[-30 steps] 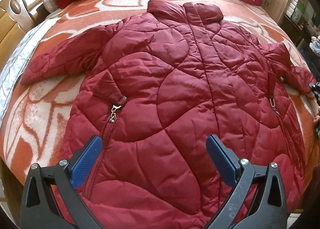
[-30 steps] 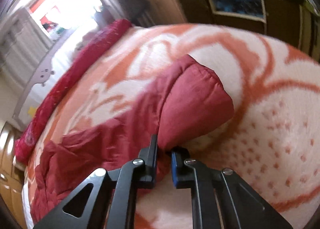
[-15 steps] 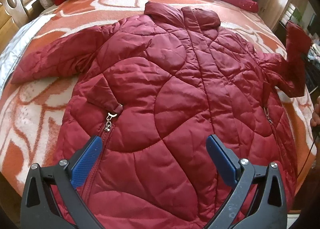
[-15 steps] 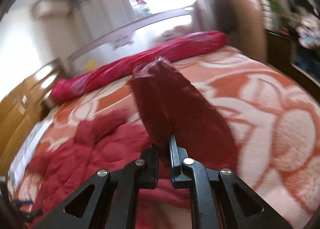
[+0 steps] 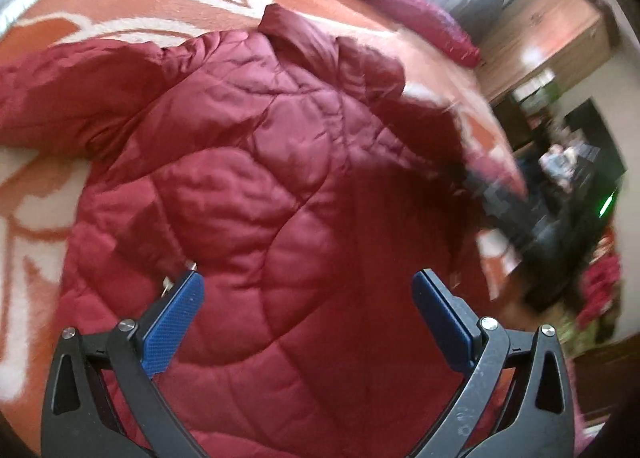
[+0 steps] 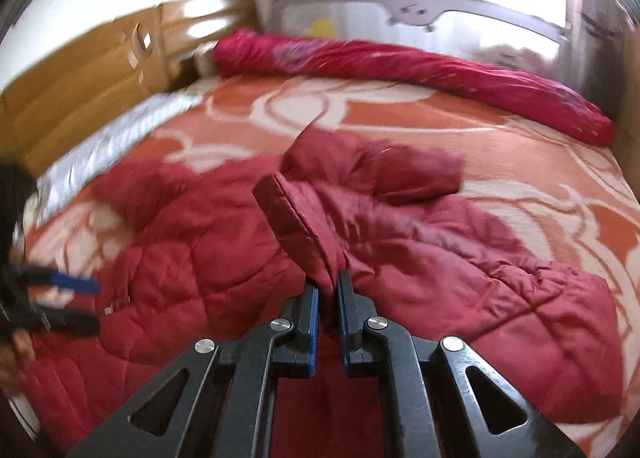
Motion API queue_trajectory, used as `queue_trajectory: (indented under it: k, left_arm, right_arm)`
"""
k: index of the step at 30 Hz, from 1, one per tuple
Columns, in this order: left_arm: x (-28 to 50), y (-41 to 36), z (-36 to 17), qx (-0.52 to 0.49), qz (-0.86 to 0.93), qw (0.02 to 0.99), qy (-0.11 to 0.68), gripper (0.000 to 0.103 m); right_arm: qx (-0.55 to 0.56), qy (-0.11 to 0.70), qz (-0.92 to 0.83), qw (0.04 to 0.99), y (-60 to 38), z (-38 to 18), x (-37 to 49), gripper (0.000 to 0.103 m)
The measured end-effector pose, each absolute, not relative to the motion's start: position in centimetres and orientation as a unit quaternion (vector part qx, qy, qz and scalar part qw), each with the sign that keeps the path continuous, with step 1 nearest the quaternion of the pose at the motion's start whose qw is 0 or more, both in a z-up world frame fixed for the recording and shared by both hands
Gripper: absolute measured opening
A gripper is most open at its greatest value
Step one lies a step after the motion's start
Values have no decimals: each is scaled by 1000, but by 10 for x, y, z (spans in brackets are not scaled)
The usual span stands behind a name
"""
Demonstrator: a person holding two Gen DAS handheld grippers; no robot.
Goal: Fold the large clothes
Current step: 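Fold the sleeve across the coat body with the right gripper while the left gripper grasps the other sleeve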
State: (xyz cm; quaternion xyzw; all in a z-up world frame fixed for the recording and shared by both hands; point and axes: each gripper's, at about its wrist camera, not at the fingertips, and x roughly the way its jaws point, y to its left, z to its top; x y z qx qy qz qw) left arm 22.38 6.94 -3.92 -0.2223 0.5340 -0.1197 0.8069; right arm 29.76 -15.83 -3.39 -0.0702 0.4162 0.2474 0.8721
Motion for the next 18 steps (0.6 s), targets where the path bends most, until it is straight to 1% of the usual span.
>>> queue_trajectory:
  k: [5, 10, 13, 14, 15, 16, 17, 18]
  left_arm:
    - [260, 80, -46, -285, -146, 777, 543, 103]
    - [305, 78, -72, -351, -184, 720, 569, 103]
    - [326, 70, -90, -361, -188, 696, 592, 103]
    - [331, 68, -95, -362, -187, 693, 595, 101]
    - [335, 67, -98, -362, -188, 691, 596, 89]
    - [339, 64, -100, -360, -189, 689, 600, 80]
    - [342, 63, -102, -359, -189, 687, 603, 58]
    - [344, 61, -103, -356, -191, 687, 604, 30]
  right_arm:
    - [-109, 416, 279, 859, -124, -47, 282, 8]
    - [-148, 405, 304, 849, -104, -49, 265, 8]
    - [-156, 407, 306, 847, -102, -52, 263, 8]
    - [-155, 408, 307, 845, -101, -54, 263, 10]
    - [-155, 410, 310, 844, -101, -55, 263, 13]
    - [-156, 410, 310, 843, -99, -55, 263, 13]
    - [-156, 411, 311, 843, -100, -56, 261, 13]
    - [-154, 413, 313, 841, -100, -55, 261, 14]
